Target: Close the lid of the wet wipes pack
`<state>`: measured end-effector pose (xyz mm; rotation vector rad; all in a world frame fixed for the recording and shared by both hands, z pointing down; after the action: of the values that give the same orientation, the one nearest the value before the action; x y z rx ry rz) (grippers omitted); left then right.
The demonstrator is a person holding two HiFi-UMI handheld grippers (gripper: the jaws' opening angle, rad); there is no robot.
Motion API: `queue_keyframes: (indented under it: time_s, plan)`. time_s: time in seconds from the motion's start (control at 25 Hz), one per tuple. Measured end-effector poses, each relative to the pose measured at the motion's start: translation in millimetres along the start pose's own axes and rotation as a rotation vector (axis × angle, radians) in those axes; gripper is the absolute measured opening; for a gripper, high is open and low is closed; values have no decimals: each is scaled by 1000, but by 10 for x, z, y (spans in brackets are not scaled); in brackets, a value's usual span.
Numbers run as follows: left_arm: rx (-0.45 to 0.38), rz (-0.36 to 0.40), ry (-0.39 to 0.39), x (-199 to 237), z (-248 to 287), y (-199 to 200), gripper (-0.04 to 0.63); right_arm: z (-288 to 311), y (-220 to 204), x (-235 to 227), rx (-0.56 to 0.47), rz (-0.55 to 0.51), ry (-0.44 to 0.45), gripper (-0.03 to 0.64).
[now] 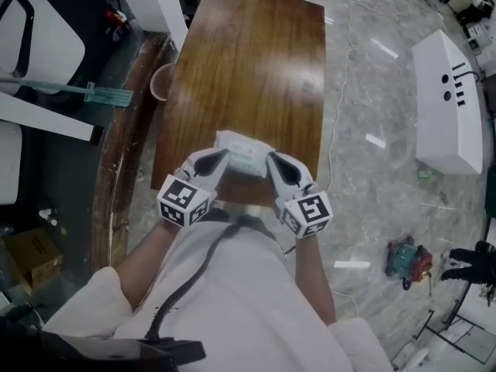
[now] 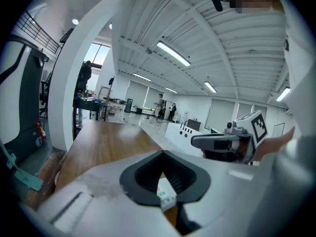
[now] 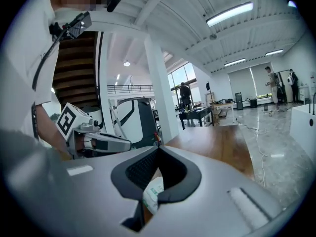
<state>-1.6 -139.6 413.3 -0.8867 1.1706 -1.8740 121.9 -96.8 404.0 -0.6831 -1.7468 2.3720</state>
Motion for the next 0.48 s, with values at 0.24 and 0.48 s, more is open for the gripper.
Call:
queue_keyframes:
  time_s: [0.24, 0.48]
  plan:
    - [-37, 15, -2, 81, -31, 194, 5, -152, 152, -26, -47, -6, -68, 8]
    - [-54, 20, -12, 135, -110, 284, 5, -262, 146, 16, -57, 14, -120, 8]
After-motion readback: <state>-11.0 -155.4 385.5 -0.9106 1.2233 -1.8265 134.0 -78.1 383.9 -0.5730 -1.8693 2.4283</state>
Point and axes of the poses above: the fingertips, and each gripper's own axes: z forward along the fingers, x to its left, y out of its top, the point moved 3 cm from there along -z, backward along the fingers, and after that the axes turned 4 degrees about z, right-handed, at the moved point
